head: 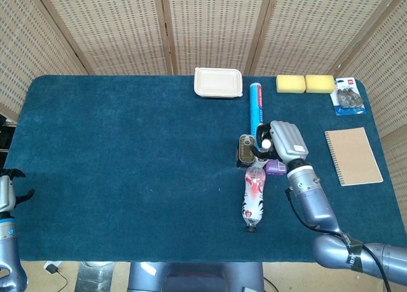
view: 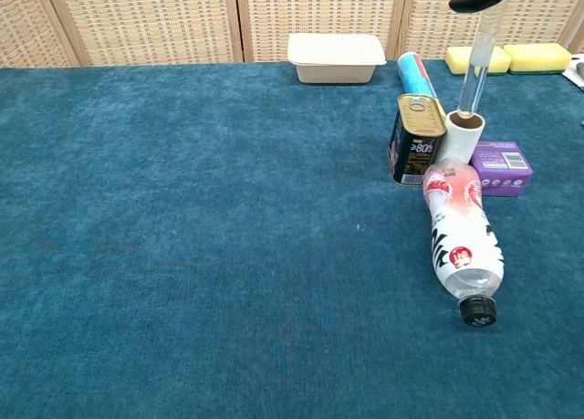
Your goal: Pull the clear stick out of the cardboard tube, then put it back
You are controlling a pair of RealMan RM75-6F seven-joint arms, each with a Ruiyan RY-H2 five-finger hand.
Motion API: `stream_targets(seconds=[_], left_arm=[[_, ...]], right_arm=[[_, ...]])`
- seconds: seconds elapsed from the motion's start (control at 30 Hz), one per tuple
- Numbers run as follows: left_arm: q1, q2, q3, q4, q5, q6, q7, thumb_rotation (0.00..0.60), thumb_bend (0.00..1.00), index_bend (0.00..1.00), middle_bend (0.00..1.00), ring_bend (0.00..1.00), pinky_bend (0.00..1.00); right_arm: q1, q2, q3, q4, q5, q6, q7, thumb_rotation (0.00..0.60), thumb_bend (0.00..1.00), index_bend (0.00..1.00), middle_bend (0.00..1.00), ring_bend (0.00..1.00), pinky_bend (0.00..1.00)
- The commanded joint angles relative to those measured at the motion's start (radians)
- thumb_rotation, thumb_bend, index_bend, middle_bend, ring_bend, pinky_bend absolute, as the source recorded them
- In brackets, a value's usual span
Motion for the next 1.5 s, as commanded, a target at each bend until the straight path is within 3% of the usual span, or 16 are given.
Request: stream_targets(seconds=[0.03,0.6,1.5], left_arm=[[0.000,0.000,0.000,0.000,0.000,0.000,-0.001,0.600,0.15,0.45,0.42,0.23,0.32],[0.000,-0.001,0.000,0.001,0.000,0.001,0.002,0.600,0.15,0.45,0.42,0.23,0.32],[0.000,-0.001,-0.001,0.000,-0.001,0.001,0.005,0.600,0.15,0.45,0.42,0.23,0.32]], right_arm=[[0.008,-0.008,-0.001,0.002,0.003,0.000,-0.003,0.600,0.41,0.79,0.96,0.94,0.87],[0.050,-0.055,0.001,0.090,0.014,-0.024,0.012,0.600,0.41,0.79,0.96,0.94,0.87],[0.020,-0.036,-0.026,0.143,0.004,-0.060,0.076,0.600,0.41,0.79,0.96,0.94,0.87]])
